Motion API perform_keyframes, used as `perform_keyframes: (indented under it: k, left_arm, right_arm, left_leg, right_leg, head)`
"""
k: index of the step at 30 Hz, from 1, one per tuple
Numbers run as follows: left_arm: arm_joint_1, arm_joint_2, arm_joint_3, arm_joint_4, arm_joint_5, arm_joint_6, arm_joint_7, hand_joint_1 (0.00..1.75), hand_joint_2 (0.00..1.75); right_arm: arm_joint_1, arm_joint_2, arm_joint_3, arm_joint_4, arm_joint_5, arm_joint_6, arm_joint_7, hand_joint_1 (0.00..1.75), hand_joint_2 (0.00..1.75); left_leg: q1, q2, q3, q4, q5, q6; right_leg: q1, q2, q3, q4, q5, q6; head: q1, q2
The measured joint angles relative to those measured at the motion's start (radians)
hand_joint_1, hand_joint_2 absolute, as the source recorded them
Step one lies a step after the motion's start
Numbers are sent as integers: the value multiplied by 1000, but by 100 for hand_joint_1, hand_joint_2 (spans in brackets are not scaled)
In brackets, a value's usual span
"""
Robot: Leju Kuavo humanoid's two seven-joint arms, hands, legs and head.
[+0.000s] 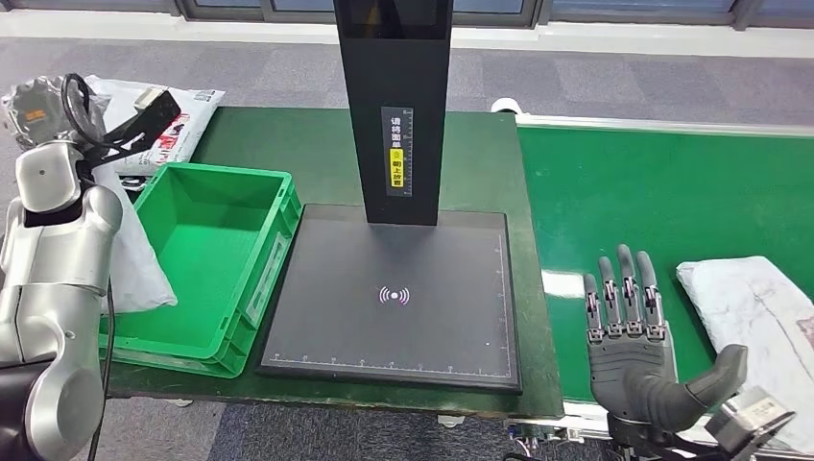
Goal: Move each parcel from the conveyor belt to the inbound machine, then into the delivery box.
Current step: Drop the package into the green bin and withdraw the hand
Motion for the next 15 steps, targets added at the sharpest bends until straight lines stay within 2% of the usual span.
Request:
perform_keyframes:
  k: [4,15]
  left_arm:
    - [3,-30,7,-1,74,-37,-61,0,0]
    - [2,-65,8,-21,91,-53,-66,0,0]
  right_arm:
    - [-2,2,-7,1,3,5,5,0,0]
    - [-4,5,-27,0,5,9,17,0,0]
  left_leg:
    - [0,0,0,0,0,0]
    - [0,0,0,0,0,0]
  right_leg:
    - [0,0,0,0,0,0]
    - [0,0,-1,0,0,0]
  head:
    - [0,0]
    - [0,0]
